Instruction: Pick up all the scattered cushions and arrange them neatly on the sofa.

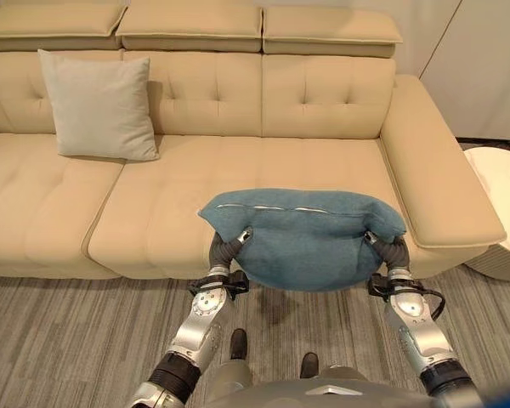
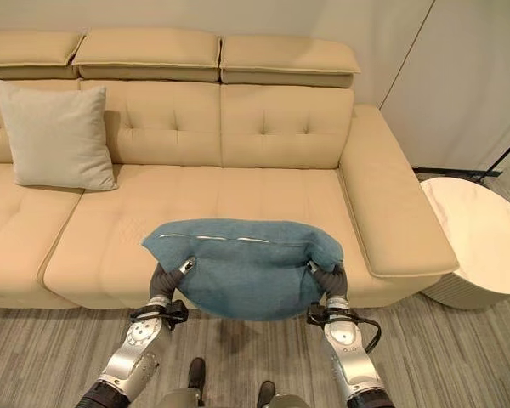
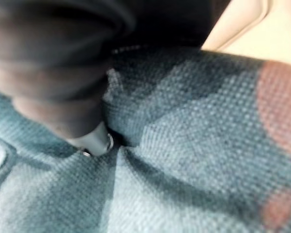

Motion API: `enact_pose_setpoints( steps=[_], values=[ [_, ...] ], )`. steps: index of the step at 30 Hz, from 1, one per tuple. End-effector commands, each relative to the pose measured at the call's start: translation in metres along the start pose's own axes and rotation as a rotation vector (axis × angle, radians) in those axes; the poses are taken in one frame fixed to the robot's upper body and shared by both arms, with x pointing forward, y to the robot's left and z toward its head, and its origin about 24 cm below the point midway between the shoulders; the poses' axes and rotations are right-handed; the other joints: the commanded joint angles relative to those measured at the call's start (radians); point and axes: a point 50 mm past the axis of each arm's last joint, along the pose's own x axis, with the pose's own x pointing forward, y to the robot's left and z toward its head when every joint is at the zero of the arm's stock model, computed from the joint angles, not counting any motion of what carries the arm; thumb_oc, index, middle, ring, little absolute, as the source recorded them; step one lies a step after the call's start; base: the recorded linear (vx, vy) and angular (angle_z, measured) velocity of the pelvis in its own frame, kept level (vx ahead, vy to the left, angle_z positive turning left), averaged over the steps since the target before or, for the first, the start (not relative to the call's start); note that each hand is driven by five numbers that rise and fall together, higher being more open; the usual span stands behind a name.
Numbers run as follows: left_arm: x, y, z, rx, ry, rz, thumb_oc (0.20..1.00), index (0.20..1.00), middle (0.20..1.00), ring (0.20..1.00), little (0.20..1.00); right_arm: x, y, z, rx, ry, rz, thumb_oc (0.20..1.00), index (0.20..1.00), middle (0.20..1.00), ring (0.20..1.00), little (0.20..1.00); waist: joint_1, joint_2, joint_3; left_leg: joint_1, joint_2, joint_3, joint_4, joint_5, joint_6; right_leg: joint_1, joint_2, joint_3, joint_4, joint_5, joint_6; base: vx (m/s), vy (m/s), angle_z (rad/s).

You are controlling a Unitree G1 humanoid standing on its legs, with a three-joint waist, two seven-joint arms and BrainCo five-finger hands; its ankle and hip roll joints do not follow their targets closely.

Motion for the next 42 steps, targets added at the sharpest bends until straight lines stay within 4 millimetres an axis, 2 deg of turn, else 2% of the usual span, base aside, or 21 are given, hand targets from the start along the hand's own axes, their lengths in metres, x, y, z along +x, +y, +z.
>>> enact_pose_setpoints(
  steps=[1,3,6,7,9,11,13,14,15,18,23,26,29,32,34,36,40,42],
  values=[
    [0.016,-0.022,0.053,-0.04,-0.242,-0.118,0.2,0.2,0.2,0.2,0.2,0.012,0.013,0.063,0.114,-0.299,0.052,0.2,0.2,0.2,0.2,0.2,-0.002,-0.073,-0.024,-0.017,-0.092,0.055,0.075,-0.093,0.007,0.057,-0.046,0.077,-0.113,0.098,0.081,0.16,0.121,-0.04],
    [0.015,-0.02,0.056,-0.031,-0.259,-0.116,0.2,0.2,0.2,0.2,0.2,0.012,0.016,0.065,0.122,-0.304,0.065,0.2,0.2,0.2,0.2,0.2,0.01,-0.071,-0.03,-0.023,-0.1,0.06,0.066,-0.1,0.014,0.056,-0.039,0.097,-0.098,0.089,0.082,0.15,0.123,-0.13],
    [0.009,-0.014,0.062,0.021,-0.294,-0.127,0.2,0.2,0.2,0.2,0.2,0.011,0.023,0.07,0.132,-0.329,0.106,0.2,0.2,0.2,0.2,0.2,0.033,-0.062,-0.042,0.047,-0.121,0.055,0.023,-0.126,0.052,0.076,-0.061,0.124,-0.04,0.064,0.109,0.25,0.191,-0.36],
    [0.009,-0.014,0.062,0.022,-0.293,-0.127,0.2,0.2,0.2,0.2,0.2,0.011,0.023,0.07,0.132,-0.329,0.106,0.2,0.2,0.2,0.2,0.2,0.036,-0.063,-0.04,0.051,-0.121,0.058,0.021,-0.126,0.053,0.077,-0.062,0.127,-0.039,0.063,0.11,0.2,0.238,-0.43],
    [0.006,-0.008,0.068,0.05,-0.319,-0.126,0.2,0.2,0.2,0.2,0.2,0.013,0.035,0.079,0.134,-0.361,0.158,0.2,0.2,0.2,0.2,0.2,0.053,-0.044,-0.024,0.086,-0.128,0.08,0.001,-0.137,0.093,-0.007,-0.106,0.14,0.157,0.138,0.161,0.13,0.252,-0.73],
    [0.006,-0.005,0.07,0.075,-0.329,-0.128,0.2,0.2,0.2,0.2,0.2,0.011,0.044,0.083,0.163,-0.377,0.197,0.2,0.2,0.2,0.2,0.2,0.063,-0.025,-0.016,0.122,-0.124,0.093,-0.025,-0.146,0.109,-0.071,-0.122,0.121,0.263,0.152,0.167,0.17,0.178,-0.82],
    [0.005,-0.005,0.068,0.064,-0.326,-0.131,0.2,0.2,0.2,0.2,0.2,0.011,0.047,0.083,0.149,-0.38,0.219,0.2,0.2,0.2,0.2,0.2,0.058,-0.019,-0.017,0.163,-0.121,0.092,-0.05,-0.158,0.105,-0.105,-0.116,0.092,0.191,0.131,0.15,0.25,0.005,-0.41],
    [0.005,-0.006,0.068,0.057,-0.323,-0.137,0.2,0.2,0.2,0.2,0.2,0.011,0.046,0.085,0.143,-0.387,0.226,0.2,0.2,0.2,0.2,0.2,0.049,-0.024,-0.015,0.18,-0.127,0.088,-0.051,-0.168,0.103,-0.124,-0.103,0.092,0.1,0.143,0.144,0.22,-0.088,-0.27],
    [0.005,-0.006,0.067,0.054,-0.321,-0.136,0.2,0.2,0.2,0.2,0.2,0.011,0.046,0.086,0.144,-0.391,0.227,0.2,0.2,0.2,0.2,0.2,0.044,-0.027,-0.011,0.191,-0.129,0.083,-0.051,-0.175,0.101,-0.136,-0.095,0.096,0.06,0.155,0.143,0.17,-0.071,-0.16],
    [0.005,-0.006,0.066,0.05,-0.319,-0.134,0.2,0.2,0.2,0.2,0.2,0.01,0.043,0.085,0.143,-0.388,0.211,0.2,0.2,0.2,0.2,0.2,0.04,-0.037,-0.007,0.204,-0.133,0.071,-0.041,-0.191,0.09,-0.105,-0.089,0.099,-0.007,0.167,0.147,0.11,-0.117,0.17],
    [0.006,-0.017,0.064,0.001,-0.312,-0.157,0.2,0.2,0.2,0.2,0.2,0.009,0.032,0.079,0.1,-0.377,0.168,0.2,0.2,0.2,0.2,0.2,0.027,-0.057,-0.017,0.171,-0.109,0.048,0.059,-0.215,0.045,-0.027,-0.066,0.092,-0.059,0.146,0.106,0.13,-0.215,0.73],
    [0.008,-0.022,0.062,-0.003,-0.296,-0.174,0.2,0.2,0.2,0.2,0.2,0.009,0.024,0.078,0.08,-0.37,0.152,0.2,0.2,0.2,0.2,0.2,0.019,-0.071,-0.003,0.073,-0.09,0.033,0.251,-0.17,0.014,0.017,-0.062,0.085,-0.088,0.138,0.073,0.08,-0.187,0.32],
    [0.009,-0.024,0.063,-0.007,-0.295,-0.18,0.2,0.2,0.2,0.2,0.2,0.009,0.021,0.075,0.078,-0.353,0.143,0.2,0.2,0.2,0.2,0.2,0.015,-0.078,0.005,0.01,-0.071,0.045,0.355,-0.155,0.018,0.037,-0.059,0.077,-0.103,0.127,0.056,0.03,-0.097,0.15],
    [0.009,-0.024,0.06,0.004,-0.28,-0.186,0.2,0.2,0.2,0.2,0.2,0.009,0.018,0.074,0.081,-0.35,0.13,0.2,0.2,0.2,0.2,0.2,0.019,-0.082,-0.002,-0.015,-0.096,0.058,0.292,-0.195,0.039,0.056,-0.059,0.076,-0.117,0.118,0.059,0.11,-0.028,0.02],
    [0.009,-0.024,0.057,0.013,-0.27,-0.189,0.2,0.2,0.2,0.2,0.2,0.01,0.017,0.074,0.076,-0.347,0.126,0.2,0.2,0.2,0.2,0.2,0.025,-0.077,-0.009,-0.023,-0.109,0.066,0.189,-0.162,0.039,0.079,-0.049,0.079,-0.132,0.114,0.066,0.16,0.028,0.02],
    [0.008,-0.023,0.059,0.019,-0.275,-0.182,0.2,0.2,0.2,0.2,0.2,0.011,0.019,0.073,0.087,-0.34,0.118,0.2,0.2,0.2,0.2,0.2,0.047,-0.065,-0.01,-0.064,-0.135,0.051,0.112,-0.099,0.029,0.108,-0.028,0.1,-0.146,0.102,0.071,0.19,0.069,0.07],
    [0.003,-0.014,0.054,0.012,-0.263,-0.155,0.2,0.2,0.2,0.2,0.2,0.009,0.027,0.076,0.087,-0.356,0.149,0.2,0.2,0.2,0.2,0.2,0.067,-0.048,-0.038,0.016,-0.156,0.013,0.029,-0.103,0.047,0.128,-0.031,0.121,-0.13,0.077,0.088,0.22,0.113,-0.61],
    [0.001,-0.01,0.053,0.015,-0.259,-0.145,0.2,0.2,0.2,0.2,0.2,0.008,0.031,0.077,0.094,-0.359,0.17,0.2,0.2,0.2,0.2,0.2,0.077,-0.042,-0.044,0.057,-0.157,0.023,0.003,-0.109,0.06,0.126,-0.042,0.128,-0.092,0.067,0.095,0.18,0.151,-0.51]
  ],
)
